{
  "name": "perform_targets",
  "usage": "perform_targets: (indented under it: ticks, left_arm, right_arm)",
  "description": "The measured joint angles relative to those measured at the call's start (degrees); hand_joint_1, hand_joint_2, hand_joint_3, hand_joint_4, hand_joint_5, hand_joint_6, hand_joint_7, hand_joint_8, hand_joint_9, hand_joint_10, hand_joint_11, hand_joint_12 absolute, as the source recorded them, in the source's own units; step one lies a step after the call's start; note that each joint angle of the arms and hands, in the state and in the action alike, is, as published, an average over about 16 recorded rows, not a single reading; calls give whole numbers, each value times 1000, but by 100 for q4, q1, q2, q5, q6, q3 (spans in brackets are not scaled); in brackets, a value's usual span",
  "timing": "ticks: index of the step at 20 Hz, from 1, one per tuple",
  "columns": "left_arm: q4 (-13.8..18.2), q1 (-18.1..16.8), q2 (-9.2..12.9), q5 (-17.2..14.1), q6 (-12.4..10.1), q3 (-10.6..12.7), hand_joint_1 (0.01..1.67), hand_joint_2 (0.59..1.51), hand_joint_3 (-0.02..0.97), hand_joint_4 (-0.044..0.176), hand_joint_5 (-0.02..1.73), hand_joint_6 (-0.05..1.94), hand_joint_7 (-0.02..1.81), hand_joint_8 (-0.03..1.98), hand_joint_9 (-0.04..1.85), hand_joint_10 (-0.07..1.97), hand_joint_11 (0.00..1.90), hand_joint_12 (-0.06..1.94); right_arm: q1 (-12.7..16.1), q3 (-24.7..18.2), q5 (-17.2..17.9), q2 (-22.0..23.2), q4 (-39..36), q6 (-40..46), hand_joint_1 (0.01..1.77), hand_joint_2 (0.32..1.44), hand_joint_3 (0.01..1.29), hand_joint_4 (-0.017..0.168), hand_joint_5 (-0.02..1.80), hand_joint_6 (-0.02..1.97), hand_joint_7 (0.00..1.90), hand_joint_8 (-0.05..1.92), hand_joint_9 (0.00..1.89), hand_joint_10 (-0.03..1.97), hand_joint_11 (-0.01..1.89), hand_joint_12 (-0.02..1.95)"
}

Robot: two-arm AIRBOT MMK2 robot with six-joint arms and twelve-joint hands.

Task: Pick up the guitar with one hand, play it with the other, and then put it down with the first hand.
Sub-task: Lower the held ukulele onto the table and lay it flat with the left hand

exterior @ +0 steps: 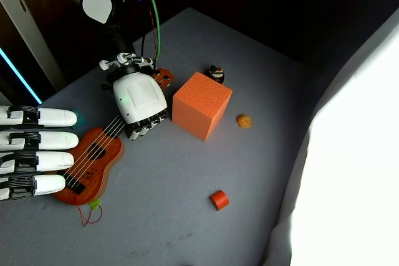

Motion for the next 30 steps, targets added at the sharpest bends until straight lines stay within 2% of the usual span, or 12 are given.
perform_targets:
  ticks: [3,6,11,14,17,20,24,27,30]
  left_arm:
    - [72,38,-51,37,-17,59,1302,1098,0,2,1195,1916,1329,1934,1415,1921,1503,1915]
    - [117,77,-85,55,-29,104,1127,1109,2,2,1113,1917,1262,1928,1362,1914,1450,1914]
    - [169,129,-104,46,-49,144,830,1136,6,2,842,1846,1014,1884,1117,1883,1186,1907]
    - [198,130,-108,25,-53,155,695,1138,5,2,667,1641,817,1741,896,1761,917,1872]
    - [210,120,-113,-23,-53,168,560,1127,3,6,482,1333,596,1419,637,1516,632,1763]
    - [218,94,-110,-94,-45,181,448,1110,3,17,294,976,391,1065,407,1179,375,1521]
    - [256,-4,-72,-184,-17,202,345,1080,4,33,125,519,198,584,177,699,128,1046]
    - [270,-117,-23,-278,39,223,260,1054,5,46,64,219,115,256,82,364,37,695]
    - [206,-280,53,-413,171,240,180,1033,5,58,32,61,55,38,29,131,16,372]
  right_arm:
    - [-2,-4,-1,2,-1,-10,567,1309,14,-2,135,136,190,13,20,397,21,694]
    - [-2,-7,0,3,-2,-13,558,1313,13,-1,134,129,188,14,20,386,21,653]
    - [-2,-13,2,5,-7,-19,528,1329,14,-2,132,117,178,14,20,386,21,596]
    - [-2,-16,4,5,-11,-20,518,1335,14,-1,135,111,172,14,21,391,21,595]
    - [-2,-16,4,5,-15,-20,512,1340,14,-1,138,106,165,14,21,393,20,599]
    - [-2,-17,5,5,-18,-20,509,1345,14,-2,139,106,159,14,22,395,20,619]
    - [-2,-20,11,5,-23,-21,502,1355,14,-1,132,106,155,14,21,383,21,621]
    - [-2,-23,18,5,-25,-21,488,1364,14,-2,124,106,150,14,21,365,21,611]
    - [-2,-25,25,5,-27,-21,475,1374,14,-2,117,106,148,14,20,355,21,612]
